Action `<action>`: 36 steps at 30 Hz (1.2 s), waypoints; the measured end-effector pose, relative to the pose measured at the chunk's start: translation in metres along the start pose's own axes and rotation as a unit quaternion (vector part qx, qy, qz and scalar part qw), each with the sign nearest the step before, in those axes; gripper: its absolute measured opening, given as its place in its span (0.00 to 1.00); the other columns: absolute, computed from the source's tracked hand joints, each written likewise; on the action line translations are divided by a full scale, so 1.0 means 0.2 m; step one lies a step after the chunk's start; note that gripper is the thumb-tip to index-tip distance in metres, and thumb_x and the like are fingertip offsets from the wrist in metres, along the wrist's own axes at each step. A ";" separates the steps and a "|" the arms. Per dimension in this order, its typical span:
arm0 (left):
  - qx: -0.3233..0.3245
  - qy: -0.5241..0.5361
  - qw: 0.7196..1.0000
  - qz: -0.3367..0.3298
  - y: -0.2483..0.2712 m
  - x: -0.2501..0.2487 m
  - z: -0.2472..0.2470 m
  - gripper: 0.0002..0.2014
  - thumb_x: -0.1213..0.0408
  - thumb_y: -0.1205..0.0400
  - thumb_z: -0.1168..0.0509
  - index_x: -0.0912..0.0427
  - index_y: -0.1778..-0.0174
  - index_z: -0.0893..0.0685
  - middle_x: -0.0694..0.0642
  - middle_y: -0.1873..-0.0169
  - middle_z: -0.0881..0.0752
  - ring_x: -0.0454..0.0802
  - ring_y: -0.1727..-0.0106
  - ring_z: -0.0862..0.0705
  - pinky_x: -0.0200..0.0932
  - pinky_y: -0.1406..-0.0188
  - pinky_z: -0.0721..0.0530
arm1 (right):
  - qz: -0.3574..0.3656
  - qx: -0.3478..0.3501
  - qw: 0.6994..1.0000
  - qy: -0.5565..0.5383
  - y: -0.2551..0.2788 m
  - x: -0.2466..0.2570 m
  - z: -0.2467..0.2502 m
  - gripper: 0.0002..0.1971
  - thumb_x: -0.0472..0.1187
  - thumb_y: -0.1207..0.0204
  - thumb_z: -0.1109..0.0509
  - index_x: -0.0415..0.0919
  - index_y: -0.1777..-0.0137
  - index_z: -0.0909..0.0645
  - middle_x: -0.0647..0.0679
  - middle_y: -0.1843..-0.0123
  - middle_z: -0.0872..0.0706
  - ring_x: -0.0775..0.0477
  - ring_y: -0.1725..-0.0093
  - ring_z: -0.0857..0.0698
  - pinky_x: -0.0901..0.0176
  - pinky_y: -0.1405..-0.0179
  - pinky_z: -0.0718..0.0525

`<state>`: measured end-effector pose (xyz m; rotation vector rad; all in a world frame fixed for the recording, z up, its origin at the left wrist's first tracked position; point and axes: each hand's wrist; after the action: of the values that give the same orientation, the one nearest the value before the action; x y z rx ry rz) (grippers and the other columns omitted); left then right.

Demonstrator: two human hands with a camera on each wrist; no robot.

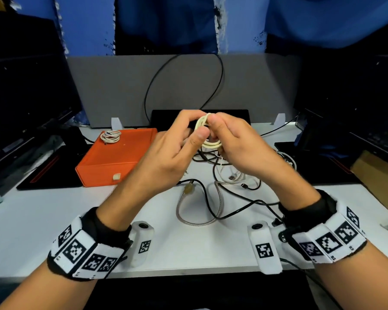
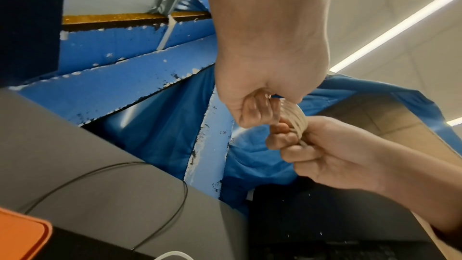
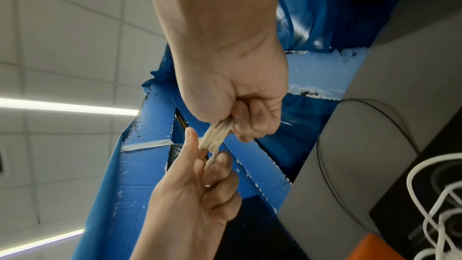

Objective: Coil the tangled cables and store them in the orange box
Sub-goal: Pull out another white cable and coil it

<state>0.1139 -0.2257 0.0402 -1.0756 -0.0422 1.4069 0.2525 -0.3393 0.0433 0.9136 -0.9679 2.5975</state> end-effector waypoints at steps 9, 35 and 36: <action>-0.001 -0.132 0.991 0.001 0.00 0.05 0.00 0.14 0.48 0.07 0.51 0.50 0.46 0.24 0.50 0.69 0.19 0.49 0.66 0.19 0.57 0.66 0.22 | 0.019 0.043 0.998 0.051 0.04 0.07 0.02 0.20 0.52 0.06 0.48 0.50 0.60 0.27 0.56 0.64 0.21 0.57 0.63 0.23 0.56 0.60 0.25; -0.095 -0.105 0.989 -0.043 0.01 0.02 -0.02 0.14 0.59 0.06 0.49 0.61 0.34 0.23 0.53 0.72 0.19 0.53 0.73 0.21 0.46 0.76 0.27 | -0.119 -0.037 0.872 -0.474 0.01 0.05 -0.06 0.09 0.31 0.14 0.32 0.37 0.44 0.10 0.48 0.56 0.07 0.56 0.58 0.09 0.64 0.54 0.12; -0.099 -0.120 0.987 -0.044 0.01 0.03 -0.02 0.14 0.58 0.06 0.50 0.60 0.33 0.24 0.51 0.73 0.20 0.51 0.75 0.22 0.45 0.78 0.27 | -0.134 -0.024 0.856 -0.499 0.01 0.05 -0.07 0.09 0.29 0.15 0.33 0.36 0.43 0.11 0.48 0.56 0.07 0.56 0.58 0.10 0.64 0.55 0.12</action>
<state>0.1161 -0.2251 0.0330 -1.0460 -0.4069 1.4686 0.2366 -0.3316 0.0401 2.2721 -0.9619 1.7544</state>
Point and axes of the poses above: each hand's wrist, its own y-axis away from the middle knuckle, its own z-axis out of the back of the hand, x = y × z
